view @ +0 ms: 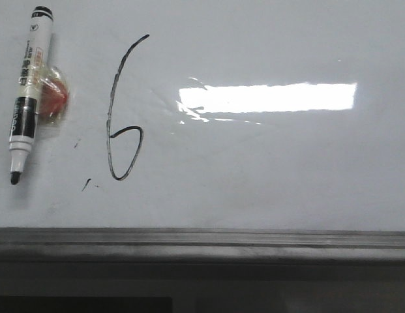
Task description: Write number 6 on whiteboard
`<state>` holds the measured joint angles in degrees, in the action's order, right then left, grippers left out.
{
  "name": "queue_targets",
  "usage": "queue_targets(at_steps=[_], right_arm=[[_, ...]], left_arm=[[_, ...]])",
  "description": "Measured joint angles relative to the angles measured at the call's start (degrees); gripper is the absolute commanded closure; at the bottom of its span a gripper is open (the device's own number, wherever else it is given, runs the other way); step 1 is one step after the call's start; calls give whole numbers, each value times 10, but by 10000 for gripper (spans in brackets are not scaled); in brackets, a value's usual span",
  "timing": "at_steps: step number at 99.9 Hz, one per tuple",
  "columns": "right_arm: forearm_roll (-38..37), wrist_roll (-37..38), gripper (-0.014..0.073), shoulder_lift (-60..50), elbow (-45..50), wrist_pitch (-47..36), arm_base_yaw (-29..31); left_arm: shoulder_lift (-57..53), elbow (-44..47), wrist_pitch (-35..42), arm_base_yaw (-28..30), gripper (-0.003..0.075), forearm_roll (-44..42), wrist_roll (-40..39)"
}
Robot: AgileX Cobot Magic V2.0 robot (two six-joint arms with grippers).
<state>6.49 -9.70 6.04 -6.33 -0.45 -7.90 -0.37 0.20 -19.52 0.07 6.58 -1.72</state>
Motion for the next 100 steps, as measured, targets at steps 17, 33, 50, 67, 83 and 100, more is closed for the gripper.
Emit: queue_targets(at_steps=[17,33,50,67,83,100], right_arm=[[-71,74,658,0,14,0,75],[-79,97,658,-11,71,4,105],[-88,109,658,-60,72,124,109],[-91,108,658,-66,71,188,109],[-91,107,658,-66,70,193,109],[-92,107,658,-66,70,193,109]], left_arm=[[0,0,0,0,739,0,0],[0,0,0,0,739,0,0],[0,0,0,0,739,0,0],[0,0,0,0,739,-1,0],[0,0,0,0,739,-1,0],[0,0,0,0,739,-1,0]])
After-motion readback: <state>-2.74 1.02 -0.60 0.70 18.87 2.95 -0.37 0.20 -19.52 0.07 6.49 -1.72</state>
